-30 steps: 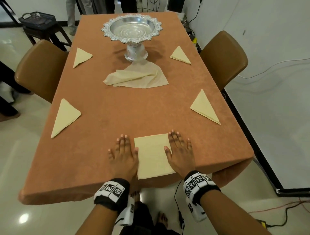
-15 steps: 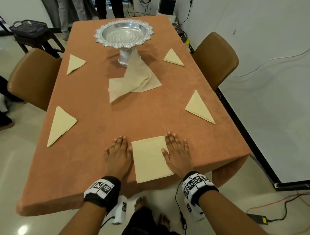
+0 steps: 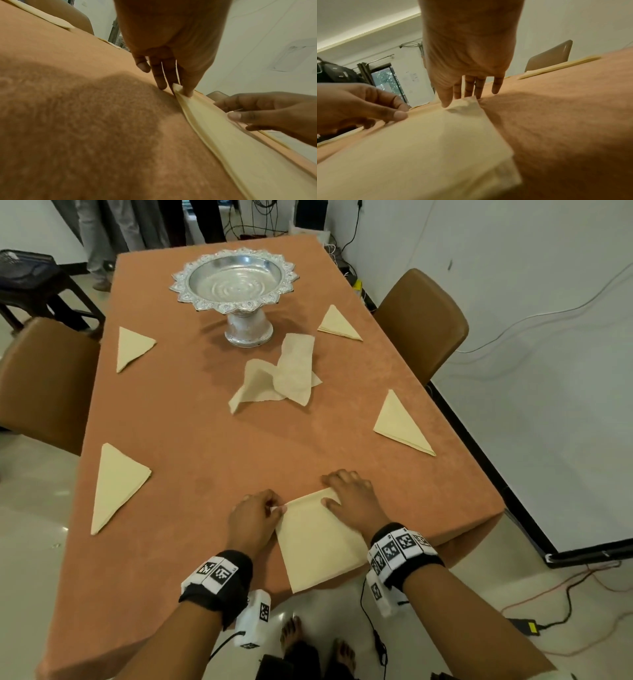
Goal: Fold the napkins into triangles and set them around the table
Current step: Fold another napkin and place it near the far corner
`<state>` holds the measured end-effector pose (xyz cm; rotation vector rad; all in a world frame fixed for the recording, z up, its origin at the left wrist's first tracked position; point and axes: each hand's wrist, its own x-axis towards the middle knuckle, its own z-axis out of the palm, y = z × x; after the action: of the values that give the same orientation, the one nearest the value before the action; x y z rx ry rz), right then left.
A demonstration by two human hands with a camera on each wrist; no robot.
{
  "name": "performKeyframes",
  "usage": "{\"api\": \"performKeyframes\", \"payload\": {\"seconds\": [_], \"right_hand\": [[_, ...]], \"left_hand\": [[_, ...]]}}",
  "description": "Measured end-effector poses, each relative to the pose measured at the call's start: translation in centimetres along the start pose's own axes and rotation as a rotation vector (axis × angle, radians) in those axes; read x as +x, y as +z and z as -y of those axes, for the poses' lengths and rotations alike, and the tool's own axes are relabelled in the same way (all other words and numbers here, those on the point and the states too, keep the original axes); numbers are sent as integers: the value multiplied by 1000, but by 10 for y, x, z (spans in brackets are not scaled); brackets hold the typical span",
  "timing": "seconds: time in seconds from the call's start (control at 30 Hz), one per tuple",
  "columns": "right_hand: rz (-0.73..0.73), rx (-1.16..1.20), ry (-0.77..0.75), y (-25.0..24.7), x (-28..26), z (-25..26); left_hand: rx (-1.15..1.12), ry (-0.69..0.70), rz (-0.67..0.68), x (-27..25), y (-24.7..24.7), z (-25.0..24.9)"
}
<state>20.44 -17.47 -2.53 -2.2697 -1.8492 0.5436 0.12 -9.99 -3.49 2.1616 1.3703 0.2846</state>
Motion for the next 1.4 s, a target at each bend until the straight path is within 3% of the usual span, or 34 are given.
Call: {"api": "performKeyframes", "payload": {"seconds": [0.13, 0.27, 0.4, 0.47, 0.53, 0.6, 0.7, 0.8, 0.9, 1.17, 1.27, 1.4], "right_hand": [[30, -5, 17, -1, 9, 2], [42, 102, -38, 0, 17, 4], [49, 333, 29, -9, 25, 7], [34, 247, 30, -8, 23, 7], [-141, 95, -69, -5, 14, 16], [-313, 11, -266, 0, -2, 33], [-186, -99, -549, 29, -36, 52], [-45, -111, -557, 51, -60, 50], [-18, -211, -600, 56, -71, 42], [-193, -139, -712, 50, -75, 24], [-238, -74, -669, 40, -78, 15], [-197, -25, -577, 29, -80, 11]], "left_hand": [[-148, -94, -54, 4, -9, 13], [-294, -61, -52, 10, -18, 21], [-353, -41, -49, 15, -25, 26], [-407, -52, -42, 15, -28, 26], [-421, -92, -51, 13, -29, 28], [-415, -157, -57, 10, -29, 32], [-446, -249, -54, 5, -30, 33], [-506, -312, -66, -3, -32, 32], [-512, -331, -85, -14, -33, 35], [-536, -358, -85, -56, -28, 35], [-436, -288, -66, -69, -23, 30], [84, -25, -121, -86, -14, 29]]}}
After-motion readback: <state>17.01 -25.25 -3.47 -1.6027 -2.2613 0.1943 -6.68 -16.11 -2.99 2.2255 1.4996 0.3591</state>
